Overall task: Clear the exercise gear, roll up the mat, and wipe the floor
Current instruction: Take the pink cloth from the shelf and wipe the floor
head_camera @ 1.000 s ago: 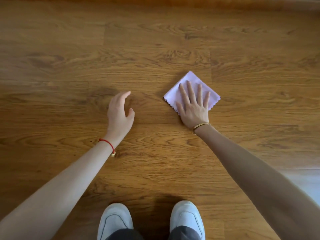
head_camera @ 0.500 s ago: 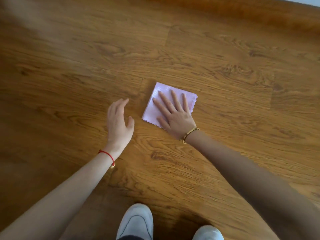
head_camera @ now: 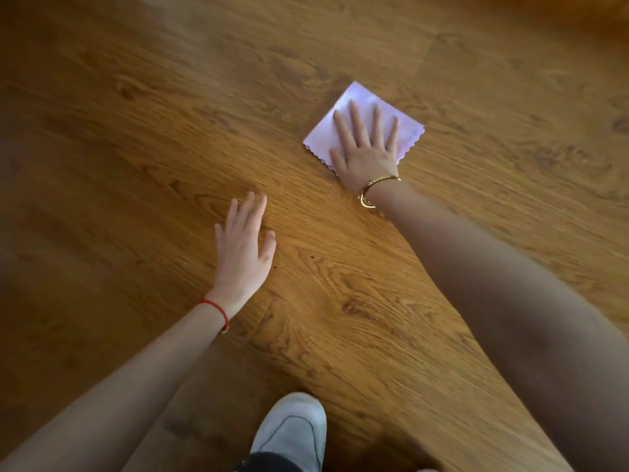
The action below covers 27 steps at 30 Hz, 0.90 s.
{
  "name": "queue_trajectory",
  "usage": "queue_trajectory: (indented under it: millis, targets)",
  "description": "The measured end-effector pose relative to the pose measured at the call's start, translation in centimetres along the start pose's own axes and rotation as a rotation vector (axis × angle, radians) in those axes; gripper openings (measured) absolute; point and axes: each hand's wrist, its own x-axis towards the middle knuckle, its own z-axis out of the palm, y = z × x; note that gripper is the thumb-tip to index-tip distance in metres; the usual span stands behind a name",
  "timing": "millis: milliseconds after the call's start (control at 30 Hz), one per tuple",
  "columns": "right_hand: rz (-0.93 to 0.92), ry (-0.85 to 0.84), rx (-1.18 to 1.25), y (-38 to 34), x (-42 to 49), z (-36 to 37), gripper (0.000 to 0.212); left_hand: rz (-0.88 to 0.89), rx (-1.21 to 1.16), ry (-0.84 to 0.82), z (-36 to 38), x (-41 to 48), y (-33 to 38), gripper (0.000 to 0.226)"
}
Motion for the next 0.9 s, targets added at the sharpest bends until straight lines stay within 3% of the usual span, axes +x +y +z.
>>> queue_trajectory:
  millis: [233, 500, 900]
  targets:
    - [-0.188, -0.021, 0.011, -1.1, -5.3, 1.7, 0.062, -0.057, 0.170, -0.099, 1.0, -0.1, 1.1, 0.065]
    - [-0.329, 0.008, -0.042, -2.1, -14.4, 4.8, 0.063, -0.048, 0.265, -0.041, 2.2, -0.8, 1.1, 0.067]
    - [-0.220, -0.018, -0.060, 1.2, -13.6, 3.7, 0.063, -0.058, 0.257, -0.022, 2.6, -0.8, 1.7, 0.065]
